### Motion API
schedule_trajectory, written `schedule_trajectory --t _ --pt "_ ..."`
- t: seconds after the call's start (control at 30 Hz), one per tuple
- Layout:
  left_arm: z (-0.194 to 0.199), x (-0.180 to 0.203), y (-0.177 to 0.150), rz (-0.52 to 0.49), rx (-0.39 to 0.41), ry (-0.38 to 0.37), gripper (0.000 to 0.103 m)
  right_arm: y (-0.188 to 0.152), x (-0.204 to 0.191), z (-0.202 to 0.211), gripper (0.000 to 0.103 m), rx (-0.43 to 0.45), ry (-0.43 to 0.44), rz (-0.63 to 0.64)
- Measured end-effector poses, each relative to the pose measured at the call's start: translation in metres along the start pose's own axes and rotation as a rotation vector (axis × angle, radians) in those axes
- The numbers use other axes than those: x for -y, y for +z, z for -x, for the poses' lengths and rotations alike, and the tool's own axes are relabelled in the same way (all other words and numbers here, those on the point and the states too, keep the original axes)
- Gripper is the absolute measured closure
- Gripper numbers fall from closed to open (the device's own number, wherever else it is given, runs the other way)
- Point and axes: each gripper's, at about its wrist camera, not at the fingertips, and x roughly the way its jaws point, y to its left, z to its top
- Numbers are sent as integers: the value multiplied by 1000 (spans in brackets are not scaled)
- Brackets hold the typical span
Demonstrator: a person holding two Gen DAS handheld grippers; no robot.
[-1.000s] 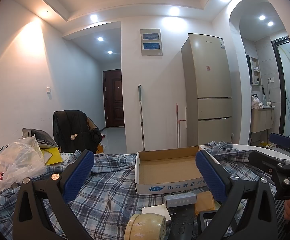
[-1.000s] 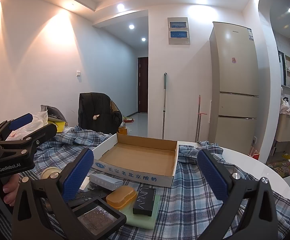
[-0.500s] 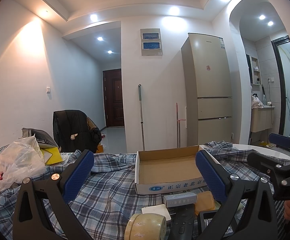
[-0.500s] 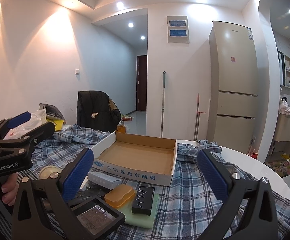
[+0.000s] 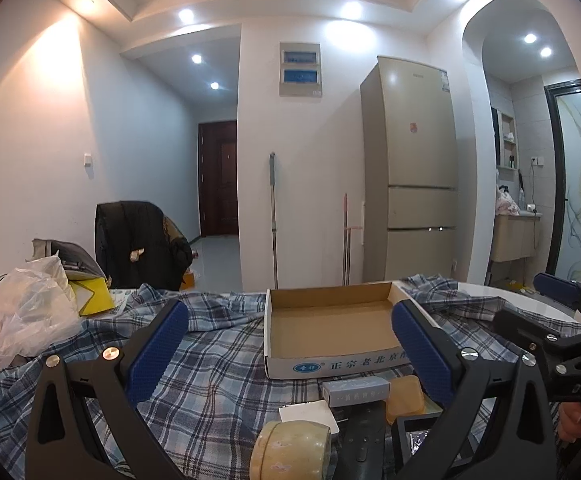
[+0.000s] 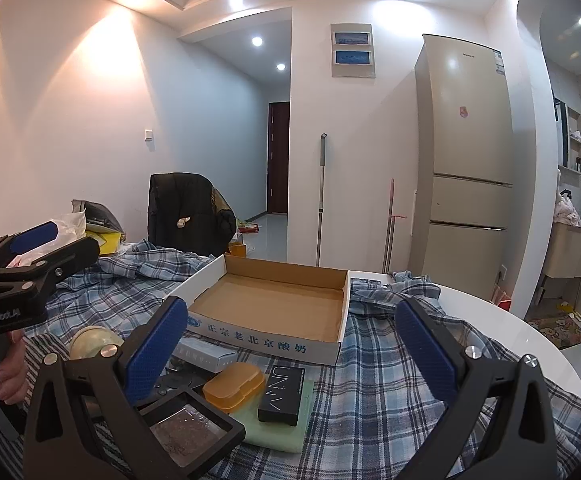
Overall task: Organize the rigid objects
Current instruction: 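Grasp the cream round tin with the left gripper while the right gripper grasps the black square frame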
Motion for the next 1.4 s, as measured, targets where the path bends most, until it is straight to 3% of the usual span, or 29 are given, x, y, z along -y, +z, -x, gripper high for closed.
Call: schedule_trajectory --t 0.23,0.3,0.47,0.63,0.7,0.77,0.9,1.0,1.07,1.13,1.27,1.4 --pt "-27 -20 3 72 -235 -74 1 1 1 0 0 -3 -3 -6" --pt "-33 -28 2 107 -286 -92 14 1 1 -3 0 -40 15 -3" --pt "-37 -39 3 160 -353 -117 16 0 0 -6 0 -75 26 -7" --pt "-23 -26 10 81 -356 -110 16 1 5 -6 0 -82 7 -34" --pt "-19 -19 10 37 -375 -142 16 7 6 -2 0 -87 7 -52" --pt "-17 -12 6 -31 -405 -127 16 14 3 2 0 -103 -3 -46" --pt "-17 -10 -7 -82 -462 -54 16 20 -5 -2 0 -257 -106 -14" --pt "-14 0 -18 -164 -468 -35 16 14 -4 -6 0 -342 -79 -30" --pt "-20 0 -25 -159 -508 -59 16 12 -1 -4 0 -349 -86 -46" --pt "-34 -8 -31 -86 -572 -101 16 12 3 -5 0 -353 -98 -63" --pt "-57 -21 -39 25 -656 -143 38 19 11 -11 0 -373 -129 -125" --pt "-56 -11 -46 -43 -662 -169 52 25 11 -23 0 -418 -118 -168"
